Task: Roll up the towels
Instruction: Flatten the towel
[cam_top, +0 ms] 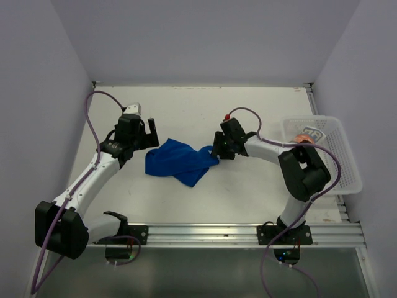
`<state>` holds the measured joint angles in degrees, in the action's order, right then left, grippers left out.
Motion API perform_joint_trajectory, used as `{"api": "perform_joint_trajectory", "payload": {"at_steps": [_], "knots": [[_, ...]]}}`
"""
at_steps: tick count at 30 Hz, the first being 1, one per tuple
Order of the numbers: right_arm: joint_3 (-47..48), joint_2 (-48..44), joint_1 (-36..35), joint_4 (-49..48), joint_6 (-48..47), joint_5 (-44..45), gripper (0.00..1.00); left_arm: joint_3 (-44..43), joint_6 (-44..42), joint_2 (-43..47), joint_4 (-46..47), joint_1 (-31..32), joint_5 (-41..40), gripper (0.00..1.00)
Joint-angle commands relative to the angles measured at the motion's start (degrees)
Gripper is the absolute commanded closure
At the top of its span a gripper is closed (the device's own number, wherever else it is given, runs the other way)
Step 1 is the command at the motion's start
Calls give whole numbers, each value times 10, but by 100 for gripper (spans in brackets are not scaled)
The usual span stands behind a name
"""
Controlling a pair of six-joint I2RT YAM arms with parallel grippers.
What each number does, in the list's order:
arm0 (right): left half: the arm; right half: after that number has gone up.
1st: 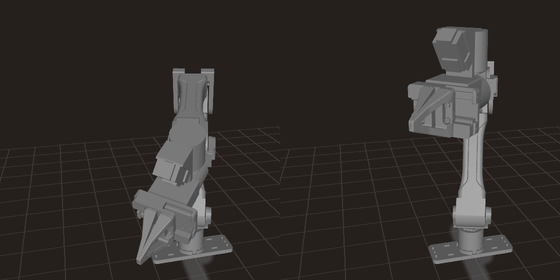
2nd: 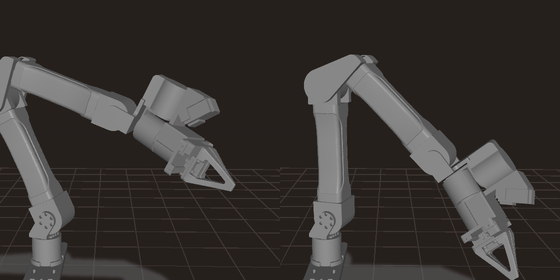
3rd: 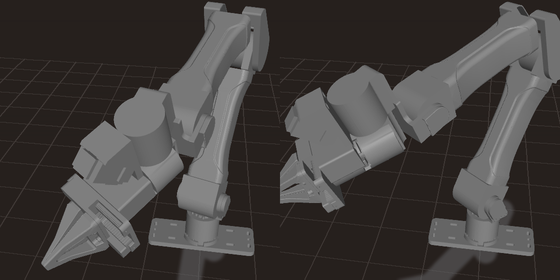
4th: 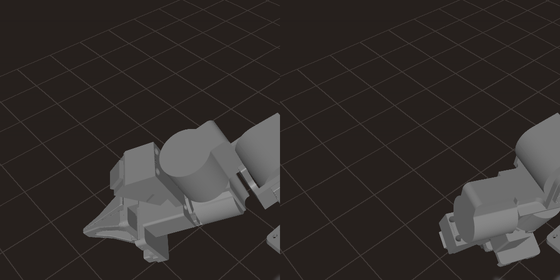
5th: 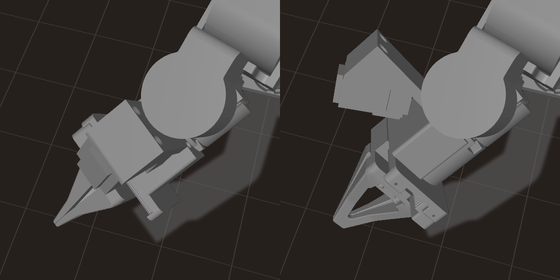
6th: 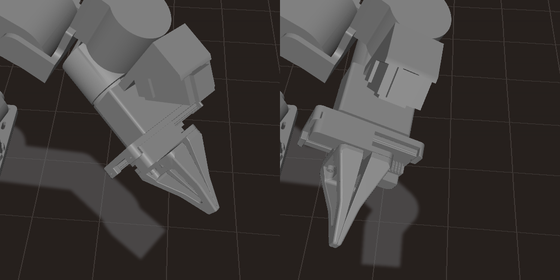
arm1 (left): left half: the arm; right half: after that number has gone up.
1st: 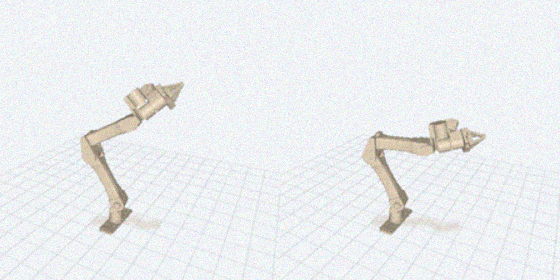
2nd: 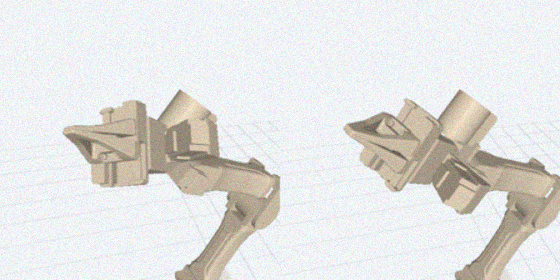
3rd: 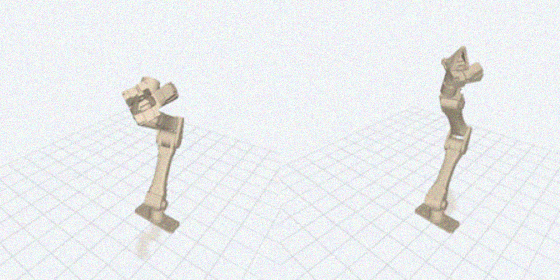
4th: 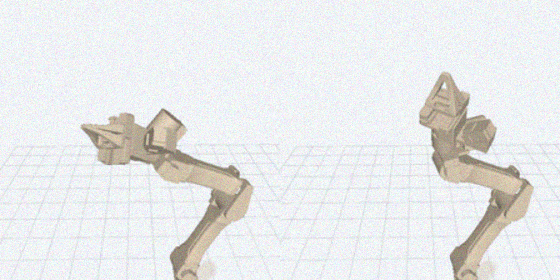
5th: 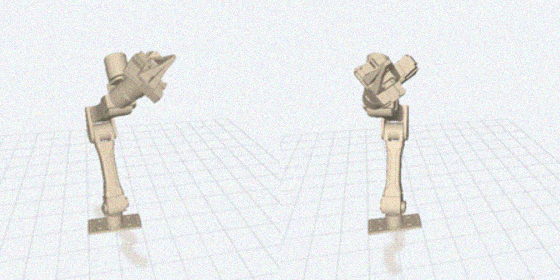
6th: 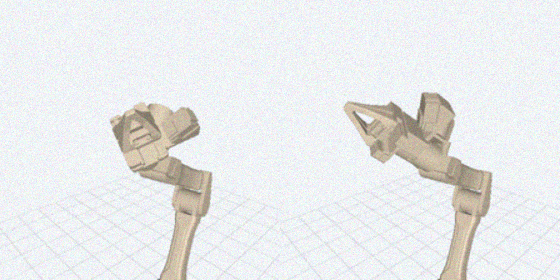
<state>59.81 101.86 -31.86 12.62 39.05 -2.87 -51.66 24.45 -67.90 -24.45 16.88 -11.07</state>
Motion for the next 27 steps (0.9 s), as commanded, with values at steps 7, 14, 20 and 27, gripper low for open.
{"api": "perform_joint_trajectory", "payload": {"at_steps": [7,14,20,27], "knots": [[127,46,10,33,-29,53,56,-2,-8,8,25,-4,12,1],[154,90,7,57,-54,84,62,-1,-9,6,26,-4,19,1],[154,116,-11,67,-76,108,63,-1,-9,6,27,-4,28,1],[154,132,-32,77,-85,136,64,-1,-9,5,27,-4,33,1]]}}
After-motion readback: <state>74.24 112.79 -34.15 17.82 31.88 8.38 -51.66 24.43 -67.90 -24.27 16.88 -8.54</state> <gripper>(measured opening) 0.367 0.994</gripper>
